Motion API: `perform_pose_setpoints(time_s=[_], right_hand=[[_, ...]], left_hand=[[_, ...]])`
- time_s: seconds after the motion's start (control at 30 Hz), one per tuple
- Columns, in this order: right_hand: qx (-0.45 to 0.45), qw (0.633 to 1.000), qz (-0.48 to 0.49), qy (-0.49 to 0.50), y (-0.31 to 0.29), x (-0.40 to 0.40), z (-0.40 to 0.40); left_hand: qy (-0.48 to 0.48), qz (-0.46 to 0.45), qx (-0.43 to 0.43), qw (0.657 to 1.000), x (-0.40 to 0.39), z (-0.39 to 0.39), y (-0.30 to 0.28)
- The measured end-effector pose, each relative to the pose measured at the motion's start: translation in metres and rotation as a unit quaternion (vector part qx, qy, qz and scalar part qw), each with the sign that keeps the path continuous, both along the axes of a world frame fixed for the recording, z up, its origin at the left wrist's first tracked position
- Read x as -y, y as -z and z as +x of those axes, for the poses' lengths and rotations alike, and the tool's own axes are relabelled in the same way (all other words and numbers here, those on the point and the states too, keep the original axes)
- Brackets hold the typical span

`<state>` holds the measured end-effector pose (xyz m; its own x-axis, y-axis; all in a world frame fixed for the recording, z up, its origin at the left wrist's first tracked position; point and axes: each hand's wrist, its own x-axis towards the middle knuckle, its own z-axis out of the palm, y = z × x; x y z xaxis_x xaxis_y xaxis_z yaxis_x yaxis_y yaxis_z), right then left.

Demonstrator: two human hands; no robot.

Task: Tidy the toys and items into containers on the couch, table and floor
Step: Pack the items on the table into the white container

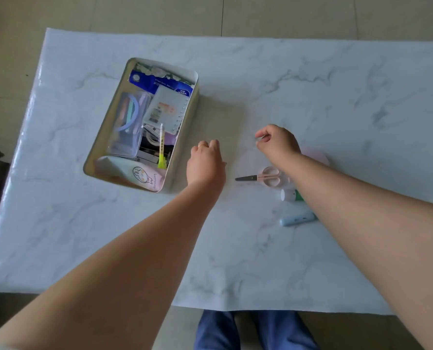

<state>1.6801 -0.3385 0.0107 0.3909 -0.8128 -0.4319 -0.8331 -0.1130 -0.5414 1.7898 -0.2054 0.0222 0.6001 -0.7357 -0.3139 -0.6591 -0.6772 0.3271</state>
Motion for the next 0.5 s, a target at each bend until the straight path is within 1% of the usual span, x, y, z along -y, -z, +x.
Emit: perform_pose_setpoints(time_s=[0.2, 0.33, 0.4, 0.5], right_hand=[[-0.028, 0.999, -0.007, 0.015, 0.019, 0.014, -0.060], [-0.073, 0.996, -0.047, 0.029, 0.030, 0.025, -0.093], [-0.102, 0.992, -0.067, 0.022, 0.035, 0.027, -0.104], [-0.121, 0.990, -0.078, -0.008, 0.041, 0.030, -0.113]], left_hand=[[0.021, 0.024, -0.010, 0.999, 0.012, -0.048, 0.023], [0.037, 0.046, -0.033, 0.998, 0.021, -0.069, 0.036], [0.054, 0.053, -0.053, 0.996, 0.027, -0.076, 0.040], [0.072, 0.059, -0.063, 0.994, 0.039, -0.085, 0.045]])
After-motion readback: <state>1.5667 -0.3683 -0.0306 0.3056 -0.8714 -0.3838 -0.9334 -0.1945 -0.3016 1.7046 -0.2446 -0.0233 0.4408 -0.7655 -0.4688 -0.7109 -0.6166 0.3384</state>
